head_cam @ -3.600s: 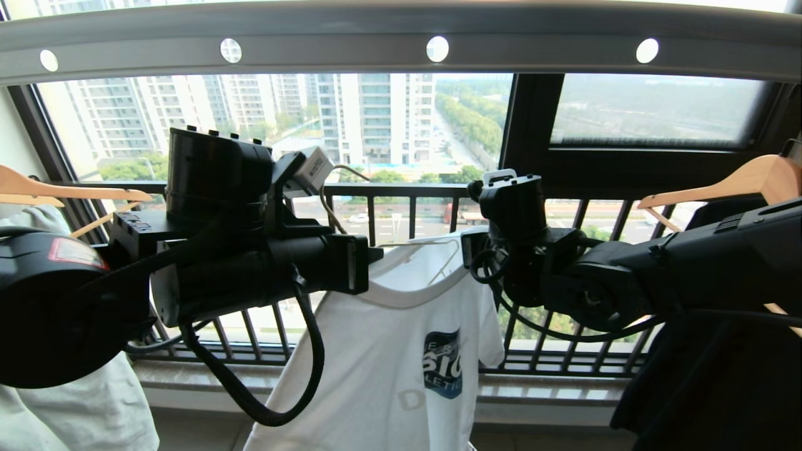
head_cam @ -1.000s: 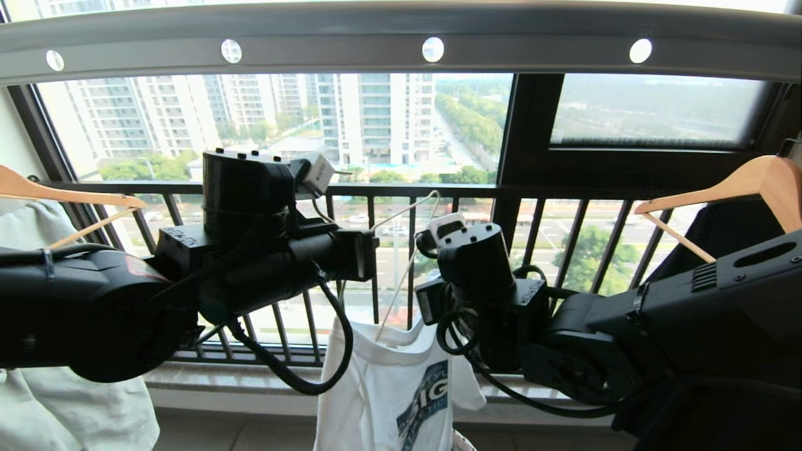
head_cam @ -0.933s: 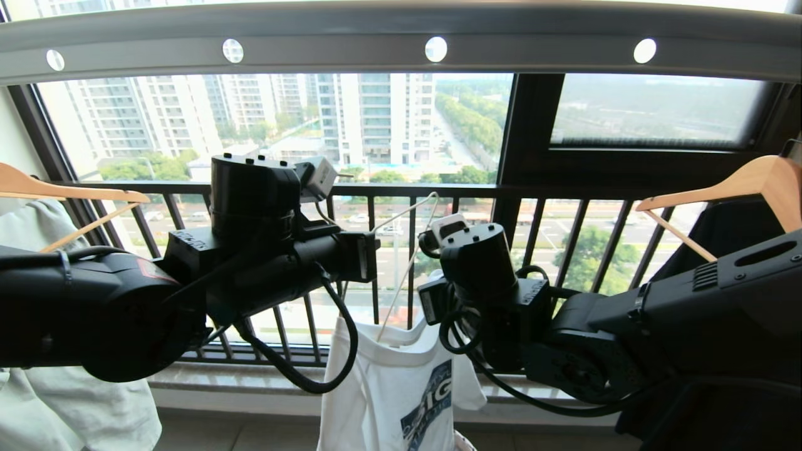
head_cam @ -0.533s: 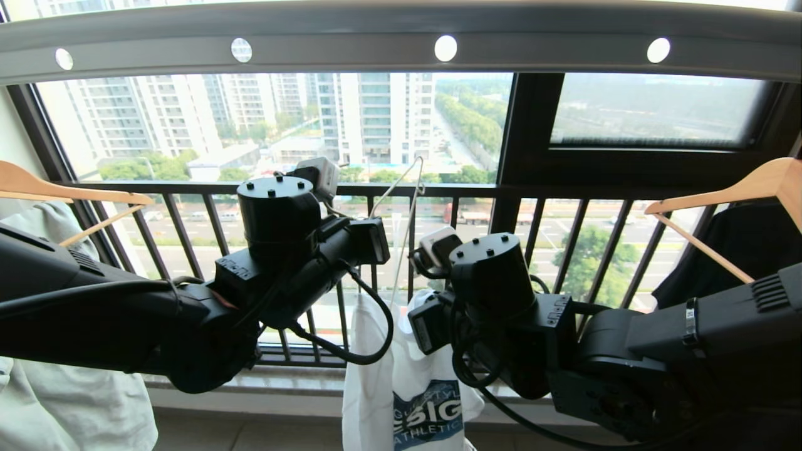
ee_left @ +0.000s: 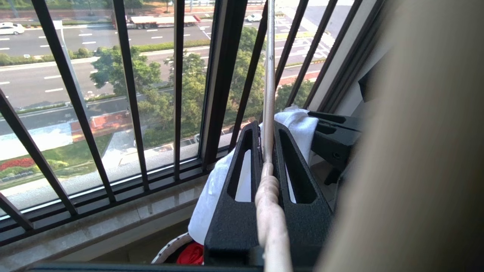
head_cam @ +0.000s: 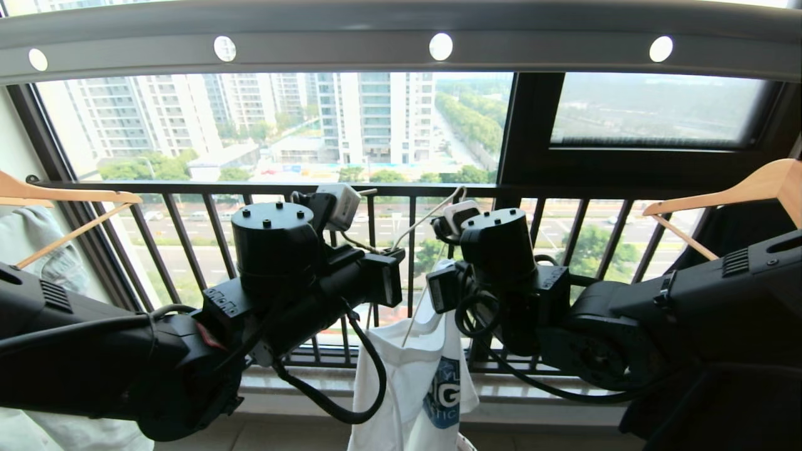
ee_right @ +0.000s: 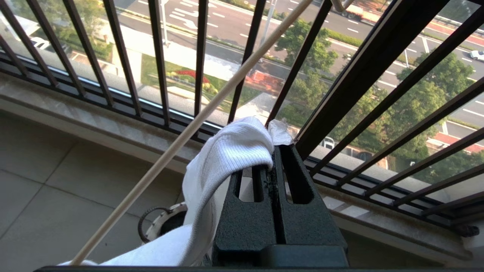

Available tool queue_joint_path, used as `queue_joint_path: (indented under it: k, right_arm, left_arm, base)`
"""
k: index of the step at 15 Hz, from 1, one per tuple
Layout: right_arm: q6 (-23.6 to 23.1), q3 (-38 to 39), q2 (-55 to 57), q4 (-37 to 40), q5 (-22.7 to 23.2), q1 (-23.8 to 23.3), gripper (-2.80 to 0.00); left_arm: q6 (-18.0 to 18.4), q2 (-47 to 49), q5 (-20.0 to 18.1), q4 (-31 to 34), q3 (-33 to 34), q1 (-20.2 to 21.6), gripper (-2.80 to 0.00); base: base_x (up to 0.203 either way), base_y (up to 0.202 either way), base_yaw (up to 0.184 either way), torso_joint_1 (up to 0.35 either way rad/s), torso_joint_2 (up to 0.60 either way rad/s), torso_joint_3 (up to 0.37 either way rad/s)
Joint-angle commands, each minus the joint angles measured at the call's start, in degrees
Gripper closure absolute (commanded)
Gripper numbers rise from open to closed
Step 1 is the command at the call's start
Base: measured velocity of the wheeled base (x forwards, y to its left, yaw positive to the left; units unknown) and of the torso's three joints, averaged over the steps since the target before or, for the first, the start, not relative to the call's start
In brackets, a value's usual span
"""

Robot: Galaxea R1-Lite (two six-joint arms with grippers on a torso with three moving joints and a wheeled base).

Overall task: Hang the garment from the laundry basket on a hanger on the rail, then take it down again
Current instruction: Take the clothes off the clothes rack, then put clothes in the basket

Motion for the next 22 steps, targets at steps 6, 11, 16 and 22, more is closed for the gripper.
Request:
queue_joint_path:
  k: [6,11,16,22]
  right_arm:
    - [-4.4,0.0,1.5,0.1,-0.7,-5.1,0.00]
    - [-3.4,2.9,-0.7,0.4,2.4,0.7,0.00]
    - [-3.3,2.8,-1.8,0.2,2.4,-1.2,0.00]
    - [-3.4,2.7,0.8,-0.2,2.6,-1.5,0.00]
  left_arm:
    - [0.0,-7.5,-13.5,-0.4,4.9,5.2,0.00]
    - [0.7,0.1,-13.1,-19.9,7.0,5.7,0.00]
    - [9.2,2.0,-13.0,-22.4,8.8,7.1,0.00]
    - [11.0,4.0,-10.6,-22.4,8.3,7.4,0.00]
  base:
    - [0.000,0.000,0.000,0.000,0.00,0.000]
    - [0.000,0.000,0.000,0.000,0.00,0.000]
    - [0.000,0.000,0.000,0.000,0.00,0.000]
    - [0.000,0.000,0.000,0.000,0.00,0.000]
